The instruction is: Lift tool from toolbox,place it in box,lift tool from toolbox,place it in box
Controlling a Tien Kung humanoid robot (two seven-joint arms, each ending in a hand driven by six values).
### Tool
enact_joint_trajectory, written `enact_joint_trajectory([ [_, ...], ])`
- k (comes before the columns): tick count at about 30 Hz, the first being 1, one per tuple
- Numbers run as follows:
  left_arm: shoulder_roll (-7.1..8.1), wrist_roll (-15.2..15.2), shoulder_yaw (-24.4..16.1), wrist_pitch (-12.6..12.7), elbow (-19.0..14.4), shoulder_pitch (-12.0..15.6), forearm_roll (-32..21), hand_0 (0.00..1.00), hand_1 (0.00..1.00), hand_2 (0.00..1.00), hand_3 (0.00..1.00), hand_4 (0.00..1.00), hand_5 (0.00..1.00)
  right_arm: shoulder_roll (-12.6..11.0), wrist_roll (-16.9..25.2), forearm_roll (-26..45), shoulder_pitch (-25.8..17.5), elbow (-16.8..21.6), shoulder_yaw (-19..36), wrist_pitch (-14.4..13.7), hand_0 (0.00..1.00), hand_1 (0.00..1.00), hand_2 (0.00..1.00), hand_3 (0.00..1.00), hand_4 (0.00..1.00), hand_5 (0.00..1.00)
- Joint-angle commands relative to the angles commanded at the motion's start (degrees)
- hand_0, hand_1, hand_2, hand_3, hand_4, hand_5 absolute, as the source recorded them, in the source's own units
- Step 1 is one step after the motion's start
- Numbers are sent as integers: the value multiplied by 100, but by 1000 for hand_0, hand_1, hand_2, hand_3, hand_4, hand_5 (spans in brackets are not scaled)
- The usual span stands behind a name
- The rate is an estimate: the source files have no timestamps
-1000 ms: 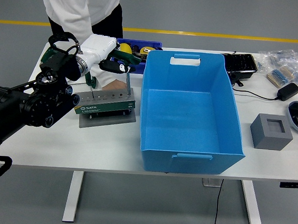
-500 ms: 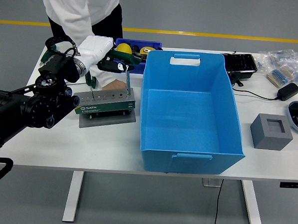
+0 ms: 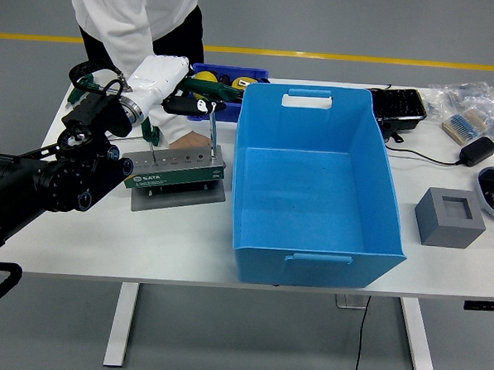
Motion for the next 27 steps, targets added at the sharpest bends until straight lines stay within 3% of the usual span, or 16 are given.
enact_joint_trajectory([
  [9, 75, -26, -68, 19, -320, 19, 18, 262, 2, 33, 41, 963, 740, 6, -12, -33, -44, -2, 26, 4, 681, 642, 717, 563, 795, 726],
  [27, 453, 48, -330, -148, -987, -114, 132, 255, 2, 30, 35, 917, 759, 33, -41, -119, -144, -15, 97, -6, 680, 641, 717, 564, 795, 726],
])
